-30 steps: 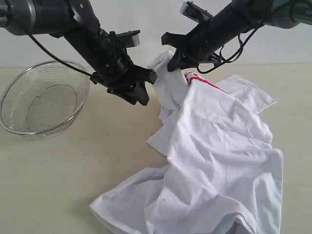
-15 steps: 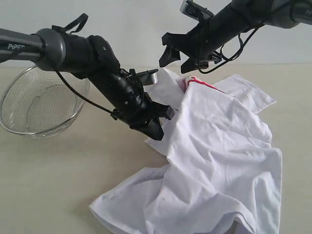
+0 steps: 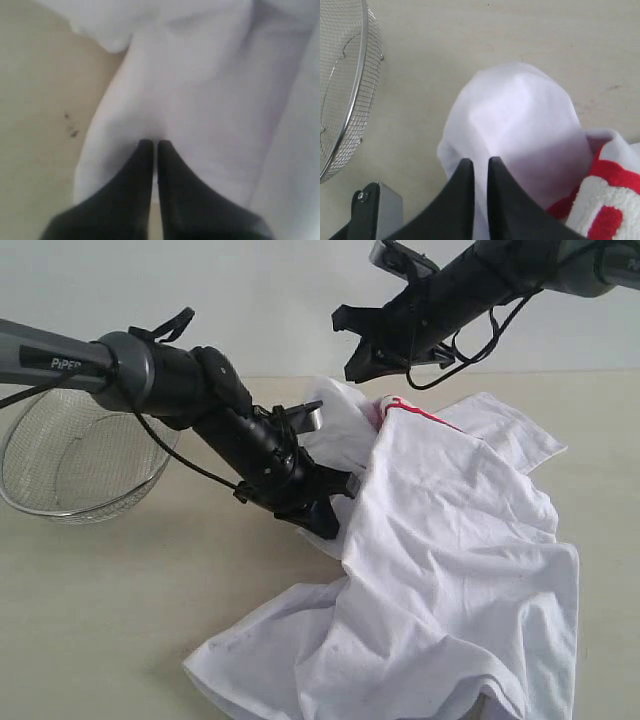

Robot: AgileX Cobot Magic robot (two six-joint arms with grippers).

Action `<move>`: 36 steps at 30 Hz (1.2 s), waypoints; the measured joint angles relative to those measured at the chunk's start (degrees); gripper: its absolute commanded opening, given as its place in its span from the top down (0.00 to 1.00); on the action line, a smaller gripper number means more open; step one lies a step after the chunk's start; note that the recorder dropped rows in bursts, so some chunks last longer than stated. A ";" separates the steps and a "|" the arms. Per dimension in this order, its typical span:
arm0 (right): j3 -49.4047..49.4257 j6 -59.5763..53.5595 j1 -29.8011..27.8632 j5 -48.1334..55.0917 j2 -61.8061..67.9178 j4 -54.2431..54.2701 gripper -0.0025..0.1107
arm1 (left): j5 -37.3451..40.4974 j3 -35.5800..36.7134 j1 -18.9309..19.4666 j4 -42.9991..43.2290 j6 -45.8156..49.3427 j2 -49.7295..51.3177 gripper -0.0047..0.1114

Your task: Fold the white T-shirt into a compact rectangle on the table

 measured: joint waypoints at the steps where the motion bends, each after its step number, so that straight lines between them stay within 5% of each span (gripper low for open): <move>1: 0.00 0.00 0.00 -0.11 -0.11 0.00 0.98 | 0.00 0.00 0.00 -0.11 0.00 0.11 0.92; 11: 0.00 0.00 0.00 -1.45 -1.33 -2.21 0.98 | 0.11 -0.11 0.25 0.13 -0.74 0.31 0.92; 22: 0.00 13.94 -3.92 -1.48 -4.14 -26.85 0.98 | 2.18 -0.22 2.77 1.59 -2.42 0.31 0.92; 36: 0.00 14.94 -8.93 2.43 4.55 -29.19 0.98 | 4.27 -0.53 5.56 3.82 -3.49 0.20 0.92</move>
